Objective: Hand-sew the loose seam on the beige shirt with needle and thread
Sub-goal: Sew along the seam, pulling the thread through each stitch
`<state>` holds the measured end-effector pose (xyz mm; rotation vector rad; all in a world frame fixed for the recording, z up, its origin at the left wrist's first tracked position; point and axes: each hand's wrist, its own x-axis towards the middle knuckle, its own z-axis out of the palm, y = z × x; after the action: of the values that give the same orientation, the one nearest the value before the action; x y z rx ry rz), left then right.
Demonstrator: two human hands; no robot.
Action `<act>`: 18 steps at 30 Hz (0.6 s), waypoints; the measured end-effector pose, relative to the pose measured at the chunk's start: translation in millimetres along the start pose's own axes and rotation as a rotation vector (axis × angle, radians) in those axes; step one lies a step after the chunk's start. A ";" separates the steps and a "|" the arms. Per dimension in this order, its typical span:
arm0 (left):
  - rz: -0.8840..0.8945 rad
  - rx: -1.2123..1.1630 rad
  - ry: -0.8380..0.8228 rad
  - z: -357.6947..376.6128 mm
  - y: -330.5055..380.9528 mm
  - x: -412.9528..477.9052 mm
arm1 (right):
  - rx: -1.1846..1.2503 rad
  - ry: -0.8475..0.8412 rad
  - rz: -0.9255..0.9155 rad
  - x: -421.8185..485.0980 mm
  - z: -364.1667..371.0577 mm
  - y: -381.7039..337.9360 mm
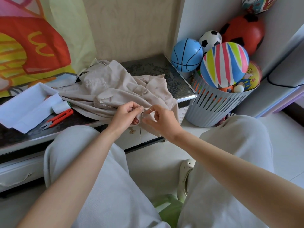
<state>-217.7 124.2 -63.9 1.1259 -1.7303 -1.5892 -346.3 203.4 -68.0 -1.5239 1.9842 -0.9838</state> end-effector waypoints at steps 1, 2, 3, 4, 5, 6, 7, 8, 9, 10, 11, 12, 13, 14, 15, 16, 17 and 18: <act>-0.002 -0.007 -0.004 -0.1 0.3 -0.1 | 0.001 0.002 0.005 1.7 3.2 -1.8; -0.004 -0.011 -0.007 -0.2 0.5 -0.4 | 0.002 0.011 0.011 3.3 6.1 -3.9; -0.006 -0.013 -0.006 -0.3 0.7 -0.6 | 0.005 0.022 0.016 5.3 8.2 -5.5; -0.009 -0.014 -0.003 -0.7 0.8 -0.8 | 0.011 0.028 0.019 7.1 9.8 -6.9; -0.012 -0.014 0.002 -1.3 0.8 -1.0 | 0.015 0.026 0.020 8.0 10.5 -7.8; -0.014 -0.013 0.008 -1.9 0.3 -0.8 | 0.013 0.019 0.019 7.8 10.5 -7.7; -0.015 -0.014 0.016 -2.7 -0.2 -0.3 | 0.009 0.007 0.015 6.3 10.0 -6.9; -0.015 -0.017 0.027 -3.5 -0.8 0.3 | 0.007 -0.004 0.011 3.8 9.1 -5.4; -0.014 -0.020 0.037 -4.3 -1.0 1.2 | 0.008 -0.021 0.010 1.0 7.7 -3.0; -0.008 -0.025 0.042 -4.9 -1.5 2.1 | 0.005 -0.044 0.008 -2.7 6.1 -0.4; -0.004 -0.028 0.041 -4.9 -1.7 2.7 | -0.005 -0.075 0.007 -6.5 3.9 2.1; -0.003 -0.027 0.034 -4.6 -1.9 3.0 | -0.027 -0.111 0.005 -10.8 1.5 4.5; -0.006 -0.024 0.022 -3.9 -2.1 2.3 | -0.053 -0.149 0.001 -15.3 -1.2 6.6; -0.005 -0.021 0.013 -3.6 -2.3 2.2 | -0.080 -0.192 -0.001 -18.4 -3.2 7.9; -0.002 -0.018 0.005 -3.2 -2.6 1.7 | -0.100 -0.231 -0.004 -21.0 -4.9 8.5; 0.001 -0.016 0.002 -2.8 -2.9 1.3 | -0.108 -0.245 0.001 -22.3 -6.8 8.6; 0.004 -0.011 0.003 -2.7 -2.8 0.8 | -0.092 -0.229 0.014 -21.4 -9.1 8.4; 0.009 -0.004 0.005 -2.7 -2.6 0.9 | -0.047 -0.176 0.045 -17.9 -12.0 8.3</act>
<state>-215.3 122.1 -66.1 1.1175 -1.7264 -1.5820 -355.0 224.8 -67.8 -1.5279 1.9206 -0.7627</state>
